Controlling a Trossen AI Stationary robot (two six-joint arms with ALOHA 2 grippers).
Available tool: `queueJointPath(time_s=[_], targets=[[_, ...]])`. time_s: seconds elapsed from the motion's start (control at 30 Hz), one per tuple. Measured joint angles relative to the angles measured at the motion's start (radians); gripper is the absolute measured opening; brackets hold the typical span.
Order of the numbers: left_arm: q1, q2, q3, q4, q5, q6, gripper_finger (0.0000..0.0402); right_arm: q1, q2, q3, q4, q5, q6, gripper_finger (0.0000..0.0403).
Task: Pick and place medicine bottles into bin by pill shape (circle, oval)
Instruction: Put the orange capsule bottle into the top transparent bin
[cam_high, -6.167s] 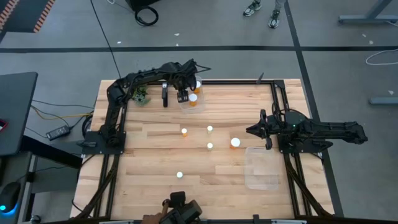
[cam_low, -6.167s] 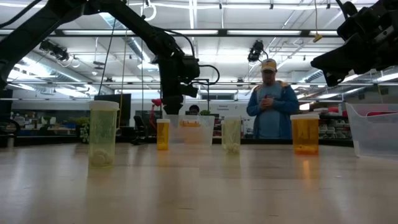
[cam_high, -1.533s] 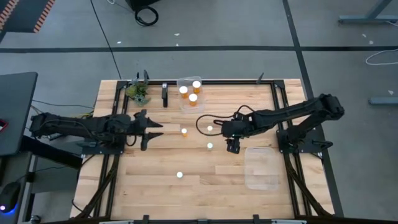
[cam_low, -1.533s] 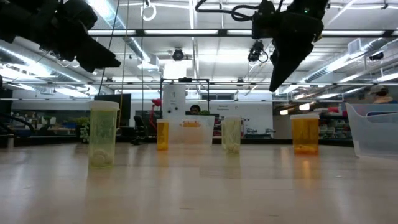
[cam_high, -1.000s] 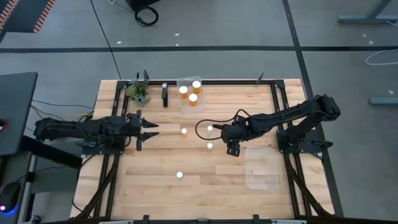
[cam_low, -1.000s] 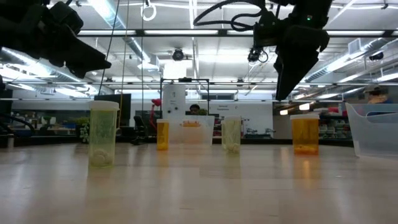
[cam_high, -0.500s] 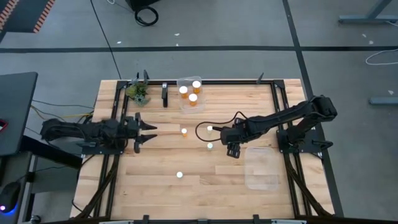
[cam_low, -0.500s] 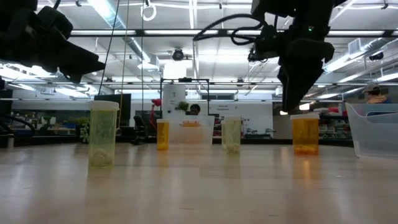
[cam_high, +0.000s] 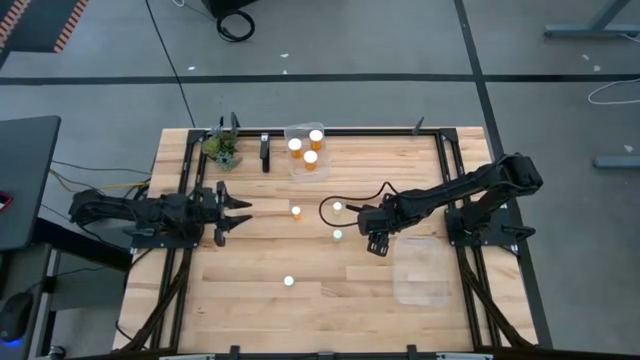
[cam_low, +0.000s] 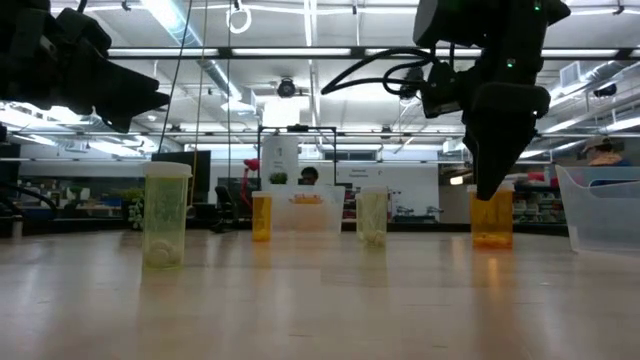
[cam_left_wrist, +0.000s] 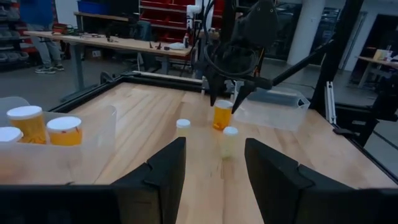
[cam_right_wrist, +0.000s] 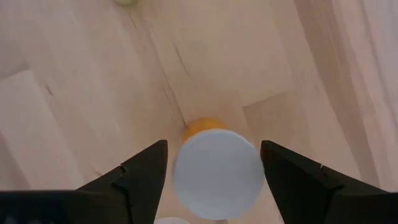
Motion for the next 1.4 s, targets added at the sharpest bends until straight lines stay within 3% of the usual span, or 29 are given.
queueJointPath(time_s=[0.77,1.4], targets=[[0.000,0.018,-0.002,-0.008,0.001,-0.035,0.0172,-0.058,-0.001,-0.017,0.002,-0.049,-0.034,0.0229],[0.000,0.018,-0.003,-0.008,0.001,-0.034,0.0172,-0.250,0.000,0.172,-0.014,-0.071,-0.219,0.0229]])
